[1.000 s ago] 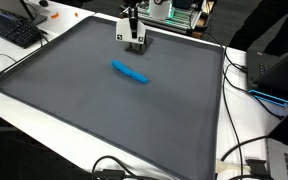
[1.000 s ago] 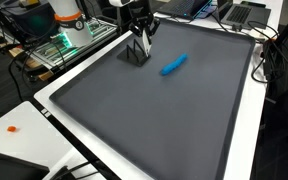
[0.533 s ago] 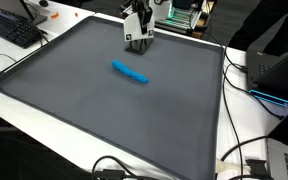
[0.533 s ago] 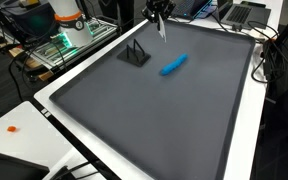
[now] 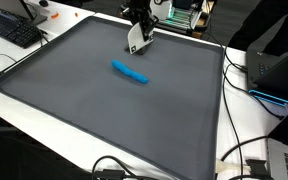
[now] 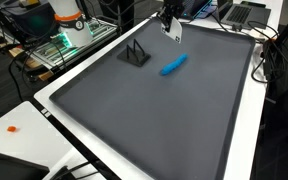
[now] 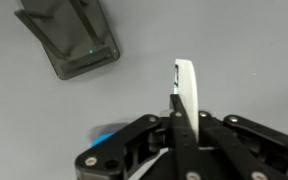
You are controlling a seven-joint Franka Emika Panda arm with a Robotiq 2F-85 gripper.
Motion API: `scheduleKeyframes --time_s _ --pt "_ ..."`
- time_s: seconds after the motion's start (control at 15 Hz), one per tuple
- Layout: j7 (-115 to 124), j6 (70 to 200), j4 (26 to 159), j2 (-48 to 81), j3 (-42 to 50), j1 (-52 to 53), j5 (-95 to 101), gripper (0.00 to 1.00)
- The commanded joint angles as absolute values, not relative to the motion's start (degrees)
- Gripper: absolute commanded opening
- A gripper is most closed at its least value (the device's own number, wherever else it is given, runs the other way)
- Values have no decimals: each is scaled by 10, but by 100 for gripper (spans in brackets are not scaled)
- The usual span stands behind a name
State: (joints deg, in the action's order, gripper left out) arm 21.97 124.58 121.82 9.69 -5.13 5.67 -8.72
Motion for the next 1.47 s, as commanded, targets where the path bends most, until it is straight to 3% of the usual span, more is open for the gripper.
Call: scheduleKeyframes --time_s 0.0,1.4 --pt "173 1212 1146 165 -50 68 -45 1" --pt "82 1241 1014 315 -42 106 48 1"
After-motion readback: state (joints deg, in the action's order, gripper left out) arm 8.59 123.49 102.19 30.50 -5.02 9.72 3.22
